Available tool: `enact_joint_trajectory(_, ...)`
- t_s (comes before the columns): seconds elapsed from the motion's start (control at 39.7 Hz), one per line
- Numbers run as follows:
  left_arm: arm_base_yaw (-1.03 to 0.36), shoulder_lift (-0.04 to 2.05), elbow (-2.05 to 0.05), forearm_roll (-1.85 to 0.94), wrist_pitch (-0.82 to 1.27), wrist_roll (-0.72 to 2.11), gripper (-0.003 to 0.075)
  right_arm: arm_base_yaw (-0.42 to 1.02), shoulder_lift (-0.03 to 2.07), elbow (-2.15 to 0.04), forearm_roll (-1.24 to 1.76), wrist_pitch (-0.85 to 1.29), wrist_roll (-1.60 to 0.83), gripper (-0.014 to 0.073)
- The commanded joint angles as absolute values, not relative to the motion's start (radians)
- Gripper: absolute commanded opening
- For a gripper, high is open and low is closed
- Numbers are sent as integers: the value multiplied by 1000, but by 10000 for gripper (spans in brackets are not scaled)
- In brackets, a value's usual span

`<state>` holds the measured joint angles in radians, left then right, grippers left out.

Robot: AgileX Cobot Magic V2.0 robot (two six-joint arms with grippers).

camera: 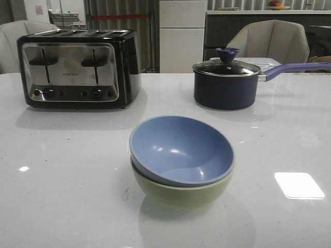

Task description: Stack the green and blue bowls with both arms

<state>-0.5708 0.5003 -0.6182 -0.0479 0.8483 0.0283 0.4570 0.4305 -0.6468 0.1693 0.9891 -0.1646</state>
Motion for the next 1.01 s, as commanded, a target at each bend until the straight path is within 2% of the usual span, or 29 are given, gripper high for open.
enact_joint_trajectory(0.0, -573, 505, -645, -52, 765, 18, 98, 454, 434, -673, 169, 930, -171, 28)
enact_joint_trajectory(0.63, -558, 477, -633, -47, 761, 18, 98, 454, 434, -673, 169, 930, -171, 28)
enact_joint_trajectory(0.83, -422, 337, -495, -40, 591, 20, 98, 454, 434, -673, 169, 930, -171, 28)
enact_joint_trajectory(0.98, -317, 200, -339, -40, 376, 20, 98, 454, 434, -673, 169, 930, -171, 28)
